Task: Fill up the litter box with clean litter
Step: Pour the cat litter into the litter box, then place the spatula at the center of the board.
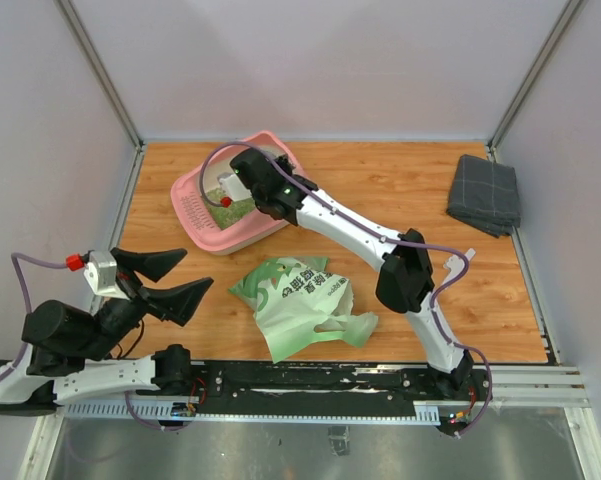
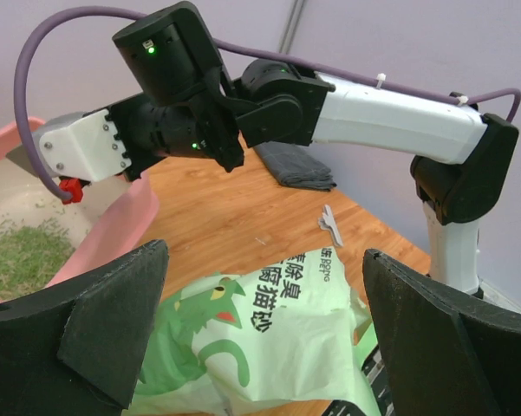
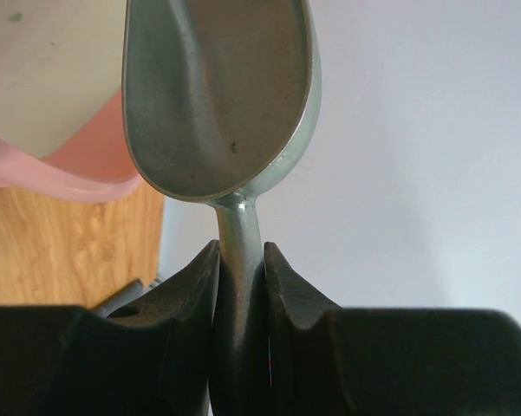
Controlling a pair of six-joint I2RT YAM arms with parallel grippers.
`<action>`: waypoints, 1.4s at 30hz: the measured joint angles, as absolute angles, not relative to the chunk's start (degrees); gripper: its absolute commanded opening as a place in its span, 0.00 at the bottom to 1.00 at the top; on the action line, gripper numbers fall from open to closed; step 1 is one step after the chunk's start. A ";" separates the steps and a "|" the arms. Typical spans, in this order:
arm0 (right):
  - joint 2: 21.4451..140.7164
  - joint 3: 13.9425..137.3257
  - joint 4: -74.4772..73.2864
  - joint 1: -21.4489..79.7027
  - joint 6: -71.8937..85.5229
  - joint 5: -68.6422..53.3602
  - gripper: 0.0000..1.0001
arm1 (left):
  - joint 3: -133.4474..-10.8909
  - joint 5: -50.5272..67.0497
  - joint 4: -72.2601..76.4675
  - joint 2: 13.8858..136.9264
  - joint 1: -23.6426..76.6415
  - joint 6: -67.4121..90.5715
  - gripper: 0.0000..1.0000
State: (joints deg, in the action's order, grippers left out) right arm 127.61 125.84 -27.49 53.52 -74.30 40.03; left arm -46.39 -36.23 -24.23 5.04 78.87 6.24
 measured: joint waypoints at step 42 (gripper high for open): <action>57.65 60.40 -38.94 40.71 -3.79 3.38 0.01 | -38.24 -36.32 -13.65 35.64 78.87 8.16 0.99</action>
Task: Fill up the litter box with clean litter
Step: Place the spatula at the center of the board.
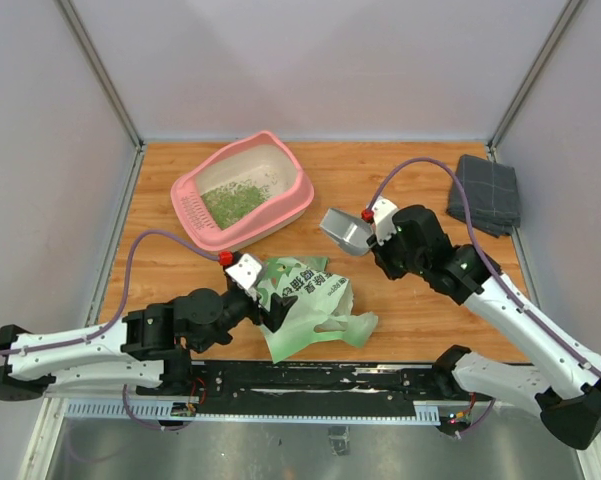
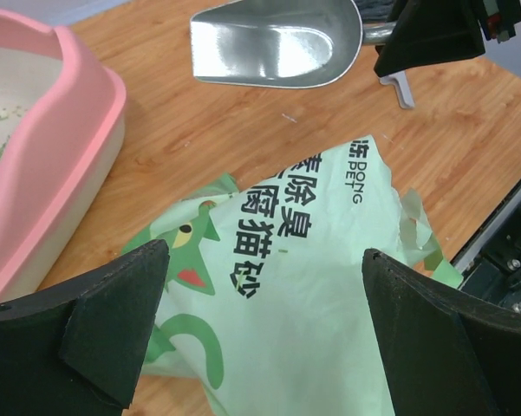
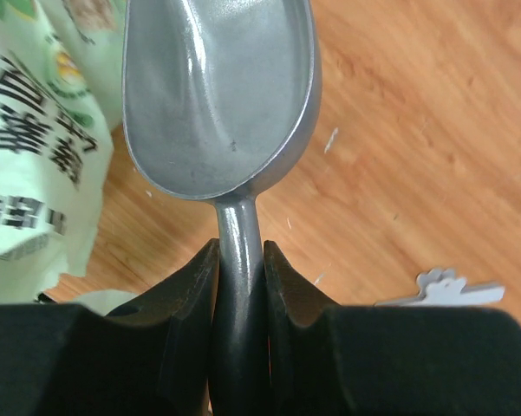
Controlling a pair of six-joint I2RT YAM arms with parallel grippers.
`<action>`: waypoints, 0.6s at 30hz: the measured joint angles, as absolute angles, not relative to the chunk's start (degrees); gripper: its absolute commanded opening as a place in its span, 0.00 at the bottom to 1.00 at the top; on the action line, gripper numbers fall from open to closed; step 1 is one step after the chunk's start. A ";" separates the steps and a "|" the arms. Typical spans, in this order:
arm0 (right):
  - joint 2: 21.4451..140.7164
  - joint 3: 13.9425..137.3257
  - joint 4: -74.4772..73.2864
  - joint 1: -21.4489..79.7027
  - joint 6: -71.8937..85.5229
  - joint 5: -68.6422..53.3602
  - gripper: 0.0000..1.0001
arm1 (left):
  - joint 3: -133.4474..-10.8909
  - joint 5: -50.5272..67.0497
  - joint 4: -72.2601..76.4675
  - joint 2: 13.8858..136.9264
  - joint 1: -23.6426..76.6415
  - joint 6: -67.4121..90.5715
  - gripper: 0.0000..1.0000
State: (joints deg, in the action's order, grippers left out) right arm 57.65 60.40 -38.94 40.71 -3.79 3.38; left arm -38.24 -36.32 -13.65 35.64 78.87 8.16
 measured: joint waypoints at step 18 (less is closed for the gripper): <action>53.08 37.63 -30.15 19.70 12.14 -5.19 0.01 | -36.62 -32.67 -9.15 39.13 78.50 12.29 0.94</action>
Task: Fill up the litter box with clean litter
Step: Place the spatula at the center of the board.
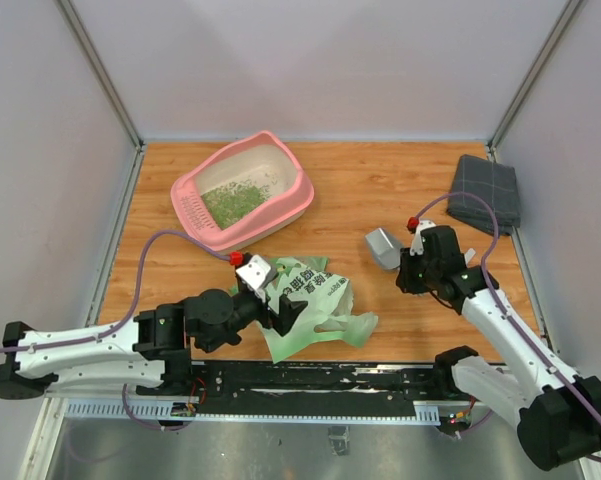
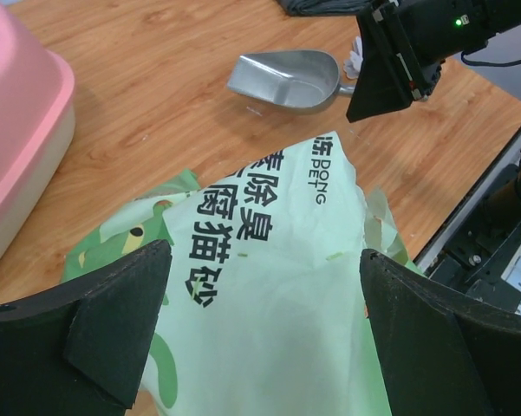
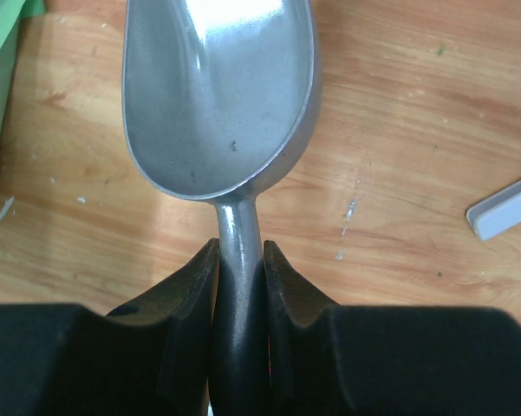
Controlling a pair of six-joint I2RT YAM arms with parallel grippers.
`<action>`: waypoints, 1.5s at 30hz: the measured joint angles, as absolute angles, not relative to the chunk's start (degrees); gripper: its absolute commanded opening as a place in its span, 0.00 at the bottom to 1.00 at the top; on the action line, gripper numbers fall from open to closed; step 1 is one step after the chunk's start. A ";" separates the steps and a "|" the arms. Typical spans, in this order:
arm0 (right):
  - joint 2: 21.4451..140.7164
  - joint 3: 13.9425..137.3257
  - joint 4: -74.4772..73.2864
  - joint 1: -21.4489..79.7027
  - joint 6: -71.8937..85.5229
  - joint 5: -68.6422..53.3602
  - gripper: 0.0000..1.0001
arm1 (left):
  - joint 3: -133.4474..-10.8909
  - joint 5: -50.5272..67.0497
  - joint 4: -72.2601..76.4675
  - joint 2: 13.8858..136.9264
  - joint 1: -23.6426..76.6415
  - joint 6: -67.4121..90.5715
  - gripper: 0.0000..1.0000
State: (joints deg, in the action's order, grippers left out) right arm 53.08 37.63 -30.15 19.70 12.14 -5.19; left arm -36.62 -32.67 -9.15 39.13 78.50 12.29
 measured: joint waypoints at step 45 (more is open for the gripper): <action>87.90 50.94 -12.80 8.32 10.90 -13.15 0.71 | -60.51 -11.29 -13.04 72.18 31.88 0.97 0.85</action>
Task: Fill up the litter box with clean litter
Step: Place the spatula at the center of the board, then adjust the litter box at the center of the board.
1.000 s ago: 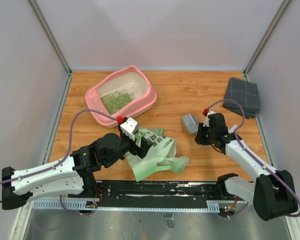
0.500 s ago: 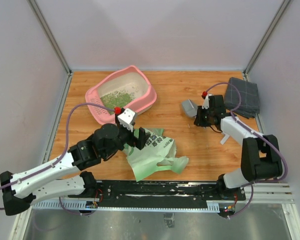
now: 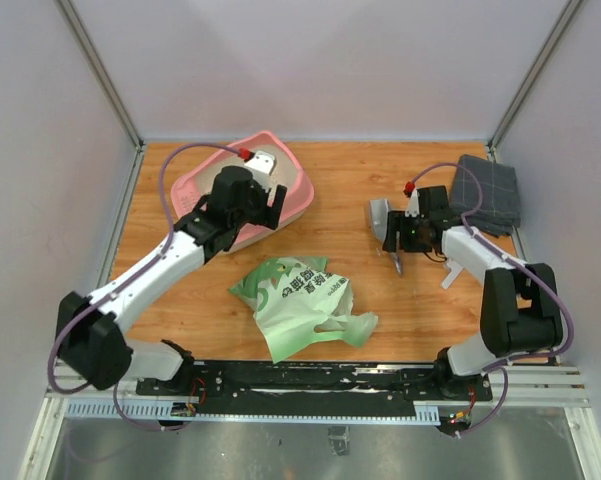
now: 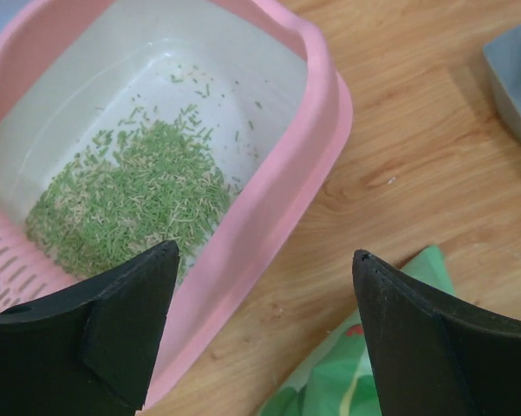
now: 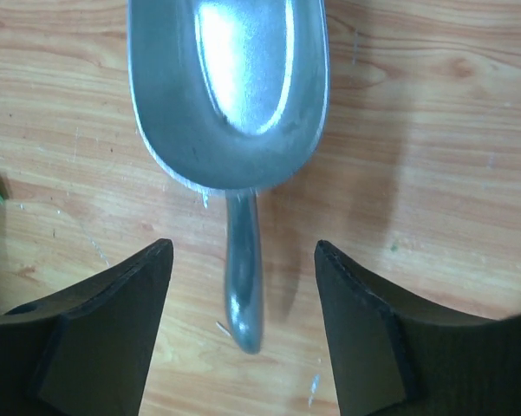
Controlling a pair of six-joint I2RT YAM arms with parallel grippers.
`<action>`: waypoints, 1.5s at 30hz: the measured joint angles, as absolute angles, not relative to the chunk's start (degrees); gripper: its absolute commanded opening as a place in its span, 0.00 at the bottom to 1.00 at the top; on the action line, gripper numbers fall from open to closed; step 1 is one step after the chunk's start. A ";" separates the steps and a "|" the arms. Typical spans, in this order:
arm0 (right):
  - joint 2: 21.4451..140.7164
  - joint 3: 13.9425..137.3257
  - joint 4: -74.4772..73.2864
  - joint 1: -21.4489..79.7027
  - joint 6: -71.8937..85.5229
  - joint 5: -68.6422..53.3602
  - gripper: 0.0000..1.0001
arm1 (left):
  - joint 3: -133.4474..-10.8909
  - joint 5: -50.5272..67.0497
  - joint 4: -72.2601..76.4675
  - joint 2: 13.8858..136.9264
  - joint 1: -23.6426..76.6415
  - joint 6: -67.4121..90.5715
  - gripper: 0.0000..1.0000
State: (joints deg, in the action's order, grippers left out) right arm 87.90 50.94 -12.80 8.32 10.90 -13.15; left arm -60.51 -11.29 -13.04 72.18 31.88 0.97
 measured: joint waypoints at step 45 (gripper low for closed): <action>45.47 47.75 -38.06 8.12 21.82 1.80 0.87 | -69.45 -8.27 -17.10 93.34 25.89 16.25 0.47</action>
State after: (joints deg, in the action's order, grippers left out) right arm 45.47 47.75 -38.06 8.12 21.82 1.80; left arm -69.45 -8.27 -17.10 93.34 25.89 16.25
